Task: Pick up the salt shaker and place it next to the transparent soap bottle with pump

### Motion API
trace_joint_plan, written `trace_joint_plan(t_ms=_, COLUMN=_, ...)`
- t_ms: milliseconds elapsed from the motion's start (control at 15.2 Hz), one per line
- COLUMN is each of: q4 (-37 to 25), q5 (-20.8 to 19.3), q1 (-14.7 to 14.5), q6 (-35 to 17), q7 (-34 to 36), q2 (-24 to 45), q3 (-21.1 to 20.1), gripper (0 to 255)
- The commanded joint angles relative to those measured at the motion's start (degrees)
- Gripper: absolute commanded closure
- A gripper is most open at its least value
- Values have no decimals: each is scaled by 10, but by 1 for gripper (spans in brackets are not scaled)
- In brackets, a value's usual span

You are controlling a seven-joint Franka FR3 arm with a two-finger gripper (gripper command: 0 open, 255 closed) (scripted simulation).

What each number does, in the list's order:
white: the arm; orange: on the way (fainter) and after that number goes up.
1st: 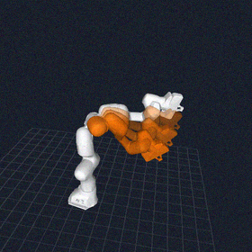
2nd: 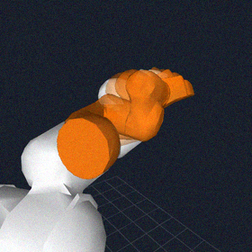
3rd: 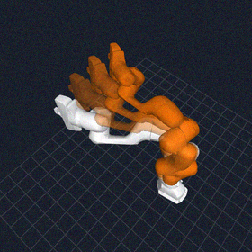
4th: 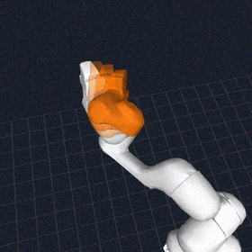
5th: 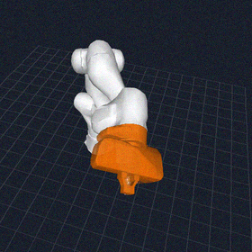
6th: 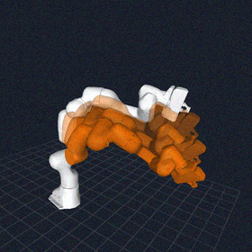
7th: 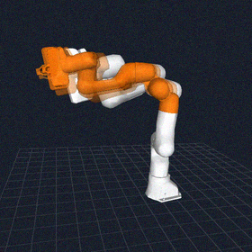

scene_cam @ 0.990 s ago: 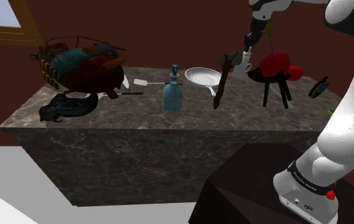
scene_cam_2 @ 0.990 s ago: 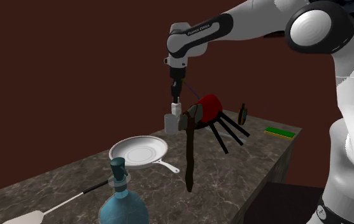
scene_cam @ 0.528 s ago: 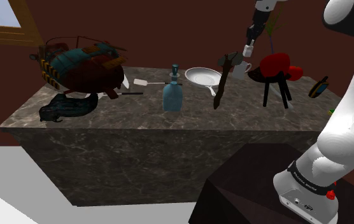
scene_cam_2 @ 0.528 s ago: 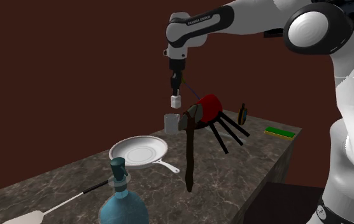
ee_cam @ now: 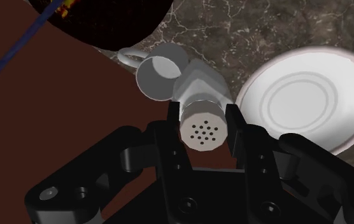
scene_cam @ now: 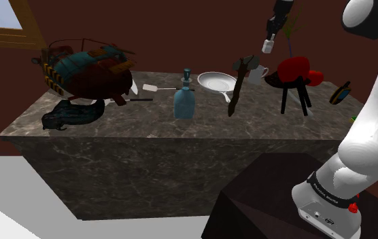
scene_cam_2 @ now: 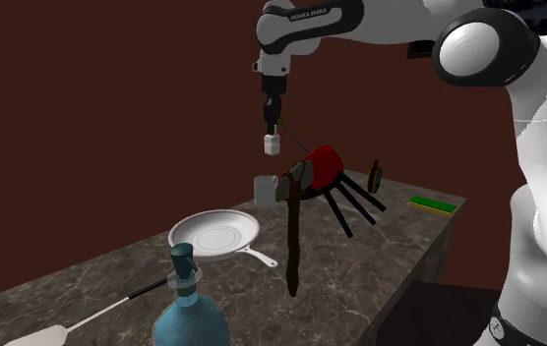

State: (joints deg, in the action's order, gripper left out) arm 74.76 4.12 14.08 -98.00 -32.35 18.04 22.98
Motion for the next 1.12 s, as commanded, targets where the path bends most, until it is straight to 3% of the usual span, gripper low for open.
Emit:
trace_joint_plan(t_ms=0, q4=-20, q5=1, q1=1, q6=17, q7=0, q2=3, q3=0, gripper=255)
trace_joint_plan(t_ms=858, q4=-217, q5=28, q1=36, q6=152, q7=-9, q2=67, q3=0, gripper=255)
trace_joint_plan(t_ms=1056, q4=-91, q5=-10, q1=-20, q6=110, q7=27, q2=-19, q3=-2, gripper=255)
